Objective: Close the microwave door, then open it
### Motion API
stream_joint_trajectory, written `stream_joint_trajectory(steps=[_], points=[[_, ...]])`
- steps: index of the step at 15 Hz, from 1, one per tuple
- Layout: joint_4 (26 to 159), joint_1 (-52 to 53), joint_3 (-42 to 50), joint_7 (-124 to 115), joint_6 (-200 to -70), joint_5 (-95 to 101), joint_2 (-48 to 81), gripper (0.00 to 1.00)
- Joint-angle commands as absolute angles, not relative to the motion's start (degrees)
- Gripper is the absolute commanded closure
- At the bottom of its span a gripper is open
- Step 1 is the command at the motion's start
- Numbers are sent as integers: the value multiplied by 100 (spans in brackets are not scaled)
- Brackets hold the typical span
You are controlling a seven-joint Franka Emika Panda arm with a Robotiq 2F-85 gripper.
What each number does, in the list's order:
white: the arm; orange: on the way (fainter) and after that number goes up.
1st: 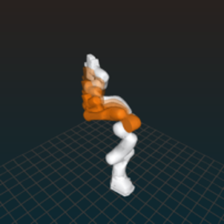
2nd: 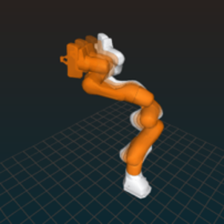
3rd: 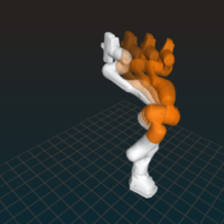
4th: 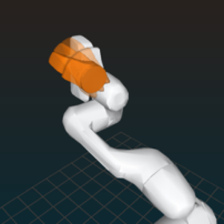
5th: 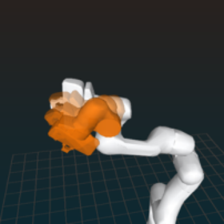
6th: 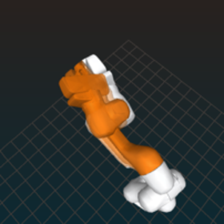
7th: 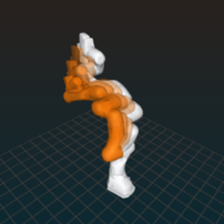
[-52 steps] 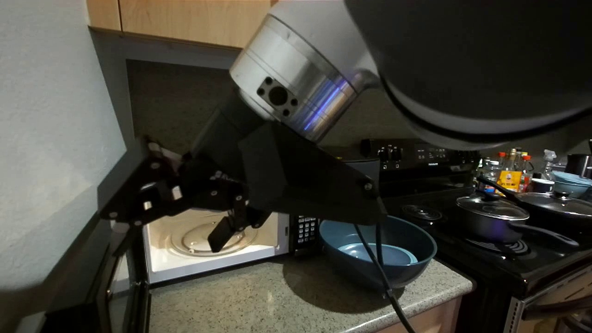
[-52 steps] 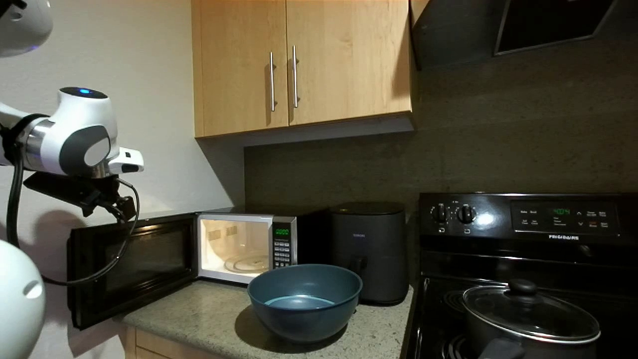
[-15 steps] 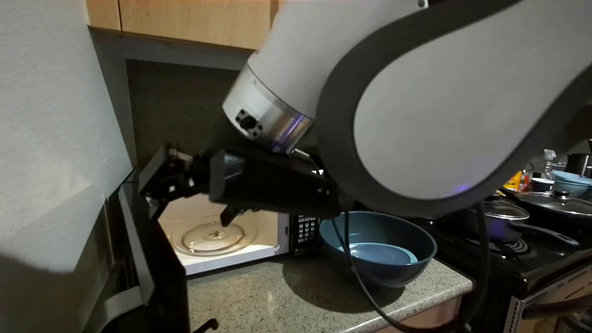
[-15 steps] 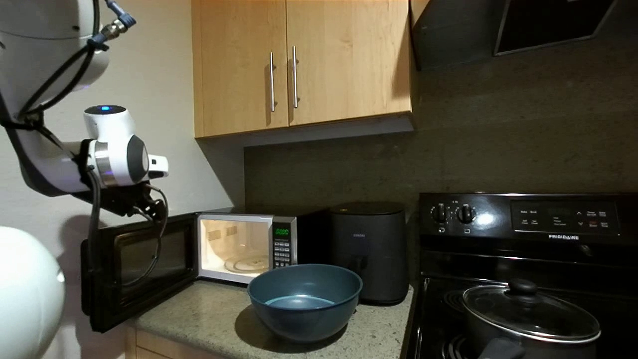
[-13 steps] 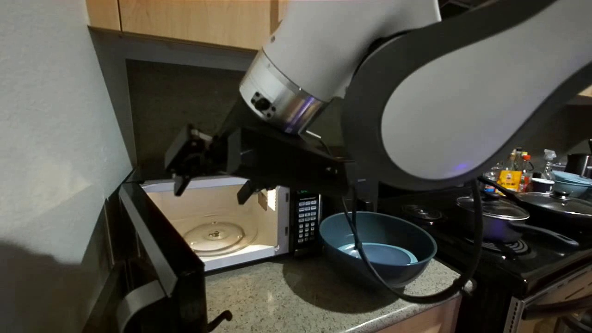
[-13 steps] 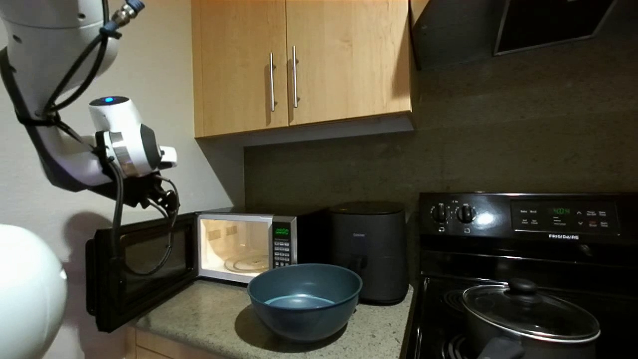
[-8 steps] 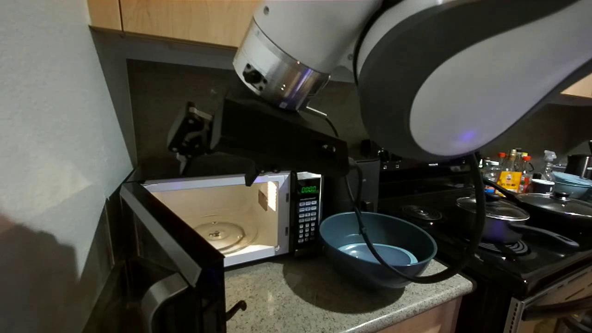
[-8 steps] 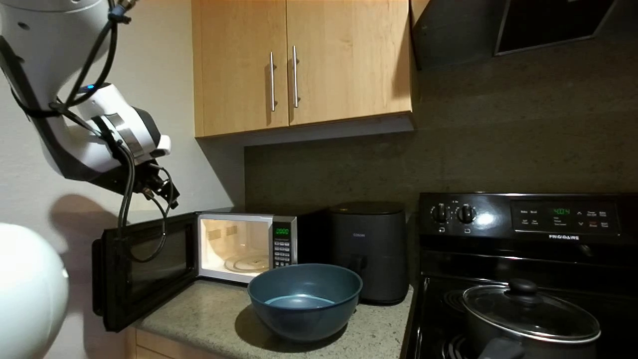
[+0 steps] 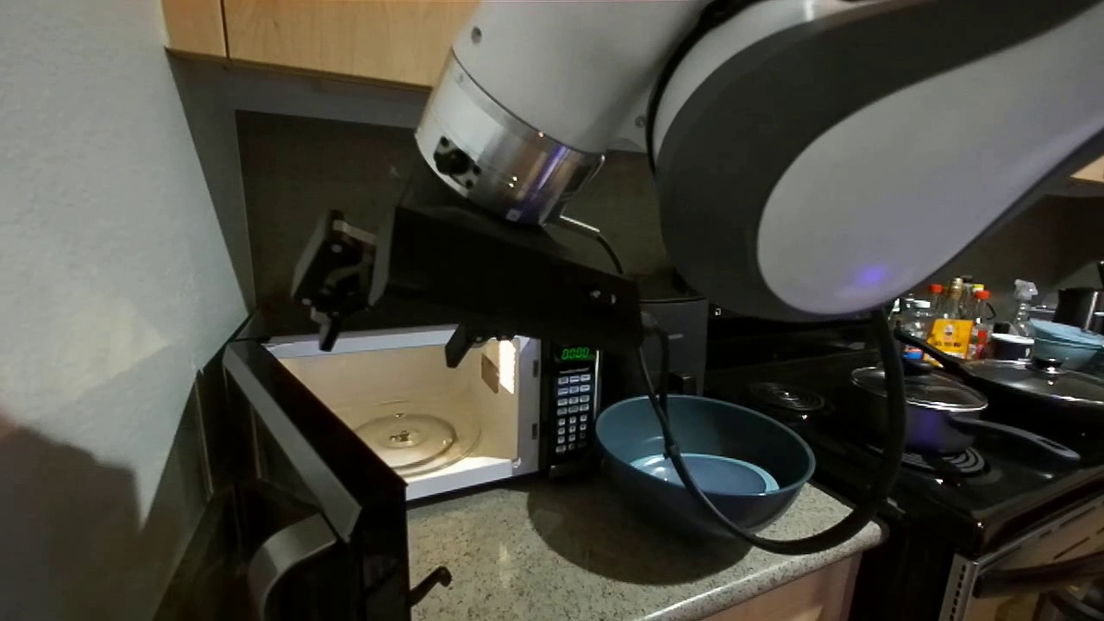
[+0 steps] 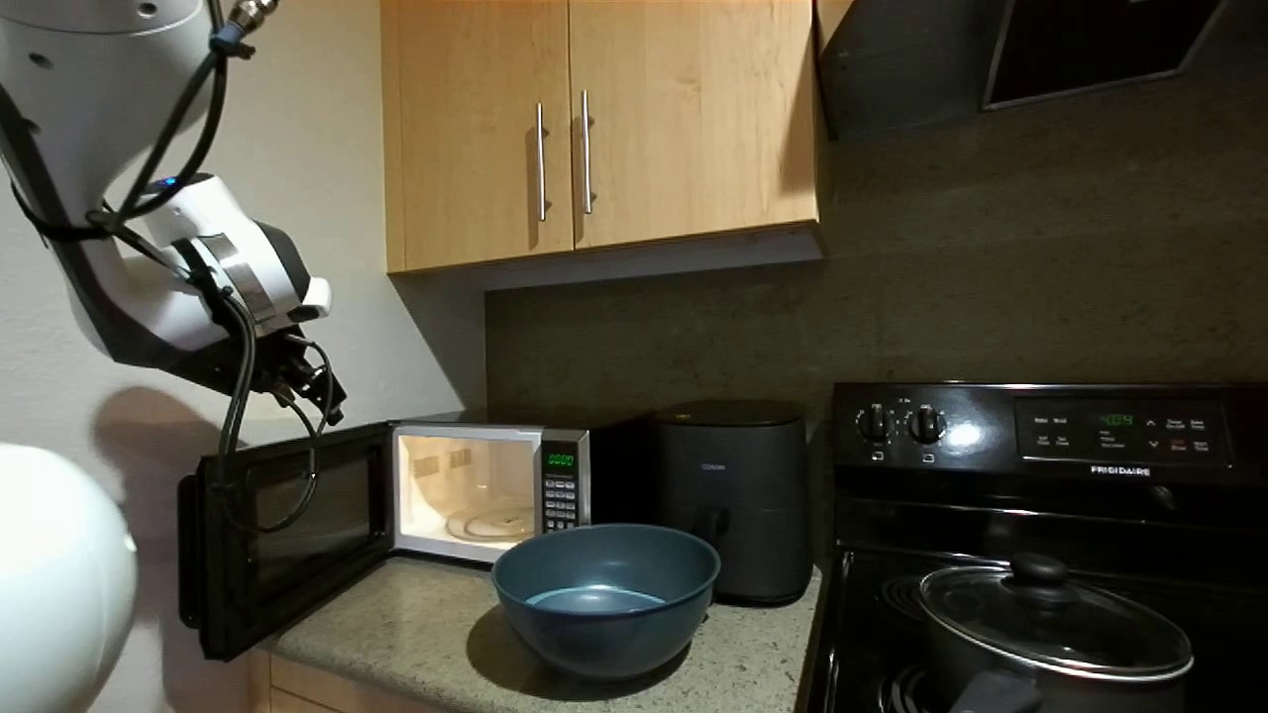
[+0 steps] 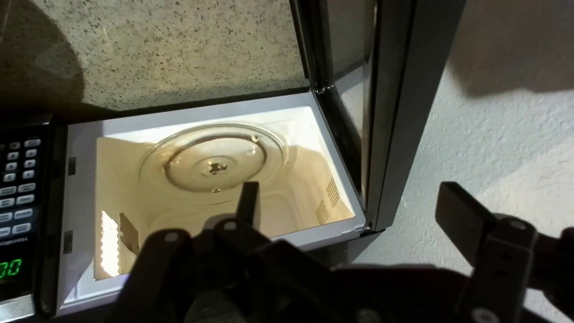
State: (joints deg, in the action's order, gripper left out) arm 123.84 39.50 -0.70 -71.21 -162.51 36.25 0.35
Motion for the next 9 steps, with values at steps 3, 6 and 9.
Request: stream_joint_trajectory(steps=[3,6,9], points=[[12476,3986,-147,-6685,-17428,3218,218,0],[12603,3982,-426,-5908,-18001,2298,407,0],[12620,3661,-1251,-5003,-18044,1095,681,0]])
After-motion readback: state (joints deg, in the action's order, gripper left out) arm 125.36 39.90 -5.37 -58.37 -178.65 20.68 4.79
